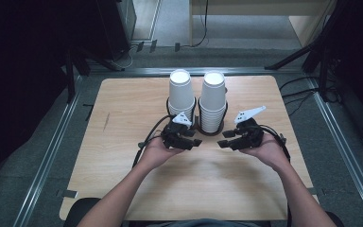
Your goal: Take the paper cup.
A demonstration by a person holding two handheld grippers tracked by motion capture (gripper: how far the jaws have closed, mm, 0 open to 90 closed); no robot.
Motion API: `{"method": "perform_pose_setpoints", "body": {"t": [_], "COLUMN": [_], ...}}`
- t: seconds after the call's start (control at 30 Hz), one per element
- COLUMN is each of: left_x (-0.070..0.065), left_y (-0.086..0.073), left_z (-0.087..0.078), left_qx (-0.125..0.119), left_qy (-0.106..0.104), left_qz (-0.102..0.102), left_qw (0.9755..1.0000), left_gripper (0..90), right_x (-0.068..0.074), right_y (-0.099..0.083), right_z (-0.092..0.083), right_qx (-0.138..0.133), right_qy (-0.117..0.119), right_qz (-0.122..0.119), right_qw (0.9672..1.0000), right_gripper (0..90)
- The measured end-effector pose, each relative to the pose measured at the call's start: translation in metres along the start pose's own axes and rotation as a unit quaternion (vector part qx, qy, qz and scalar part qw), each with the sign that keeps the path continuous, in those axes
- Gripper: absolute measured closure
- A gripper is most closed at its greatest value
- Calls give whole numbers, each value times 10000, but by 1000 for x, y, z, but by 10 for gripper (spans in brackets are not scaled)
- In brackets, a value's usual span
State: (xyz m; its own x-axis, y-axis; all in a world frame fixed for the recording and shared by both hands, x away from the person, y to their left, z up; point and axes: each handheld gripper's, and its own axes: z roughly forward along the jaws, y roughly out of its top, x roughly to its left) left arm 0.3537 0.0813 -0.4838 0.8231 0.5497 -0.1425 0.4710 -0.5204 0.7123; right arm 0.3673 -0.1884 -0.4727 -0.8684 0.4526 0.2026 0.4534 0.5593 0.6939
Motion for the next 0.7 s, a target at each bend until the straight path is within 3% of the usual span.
{"method": "perform_pose_setpoints", "body": {"t": [0.17,0.3,0.47,0.7], "left_x": [0,-1,-2,-6], "left_y": [2,5,11,19], "left_z": [-3,-2,-1,2], "left_qx": [-144,-138,-203,-262], "left_qy": [-31,-55,-172,21], "left_qz": [-93,10,-158,-206], "left_qw": [9998,9999,9995,9994], "left_gripper": [550,582,627,721], "right_x": [-1,1,-1,-4], "right_y": [-1,0,2,11], "right_z": [0,-4,-9,-18], "right_qx": [97,99,94,80], "right_qy": [-89,-113,-129,-201], "right_qz": [19,-54,-13,18], "right_qw": [9999,9999,9999,9998], "right_gripper": [436,416,388,333]}}
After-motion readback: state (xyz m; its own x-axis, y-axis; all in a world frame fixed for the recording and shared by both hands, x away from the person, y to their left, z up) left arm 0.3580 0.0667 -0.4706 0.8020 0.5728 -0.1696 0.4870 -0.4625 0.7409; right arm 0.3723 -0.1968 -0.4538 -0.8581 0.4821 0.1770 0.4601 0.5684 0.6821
